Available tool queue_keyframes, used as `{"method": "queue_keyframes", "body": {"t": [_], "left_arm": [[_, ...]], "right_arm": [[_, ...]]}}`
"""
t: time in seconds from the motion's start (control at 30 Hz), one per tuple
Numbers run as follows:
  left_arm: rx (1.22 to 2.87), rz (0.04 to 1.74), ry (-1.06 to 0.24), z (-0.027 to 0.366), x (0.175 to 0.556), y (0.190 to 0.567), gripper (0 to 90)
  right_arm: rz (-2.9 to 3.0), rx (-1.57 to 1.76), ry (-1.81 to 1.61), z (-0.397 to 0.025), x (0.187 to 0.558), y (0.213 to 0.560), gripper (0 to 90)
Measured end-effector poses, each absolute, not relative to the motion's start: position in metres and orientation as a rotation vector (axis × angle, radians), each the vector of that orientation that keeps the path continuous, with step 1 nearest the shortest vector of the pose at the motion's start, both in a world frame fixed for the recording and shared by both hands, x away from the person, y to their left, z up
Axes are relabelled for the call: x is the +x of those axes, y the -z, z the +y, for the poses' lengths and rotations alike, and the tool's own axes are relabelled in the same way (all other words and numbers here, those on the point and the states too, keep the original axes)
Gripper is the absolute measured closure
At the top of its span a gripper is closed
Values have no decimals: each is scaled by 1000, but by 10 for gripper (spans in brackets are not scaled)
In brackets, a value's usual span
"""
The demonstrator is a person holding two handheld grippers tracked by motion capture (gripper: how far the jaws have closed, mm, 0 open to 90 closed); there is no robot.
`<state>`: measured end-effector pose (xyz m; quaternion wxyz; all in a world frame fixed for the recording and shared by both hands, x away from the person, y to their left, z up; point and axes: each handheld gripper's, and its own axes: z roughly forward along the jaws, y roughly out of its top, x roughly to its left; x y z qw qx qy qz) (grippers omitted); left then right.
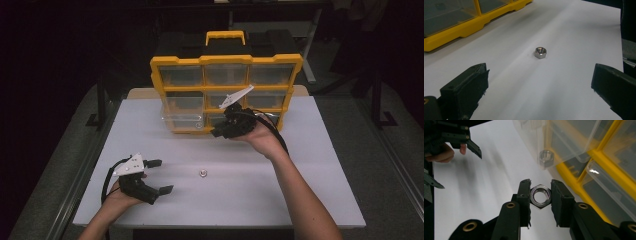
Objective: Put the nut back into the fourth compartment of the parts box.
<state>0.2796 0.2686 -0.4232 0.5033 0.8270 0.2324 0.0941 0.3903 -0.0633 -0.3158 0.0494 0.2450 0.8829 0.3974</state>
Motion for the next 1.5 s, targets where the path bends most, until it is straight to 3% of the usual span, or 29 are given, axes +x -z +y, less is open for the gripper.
{"method": "queue_keyframes", "body": {"t": [0.87, 1.5], "left_arm": [[1984, 562, -227, 268, 278, 422, 11], [1978, 567, -224, 269, 278, 422, 11]], "right_arm": [[2621, 691, -1262, -49, 414, 242, 689], [2684, 653, -1174, -4, 435, 252, 687]]}}
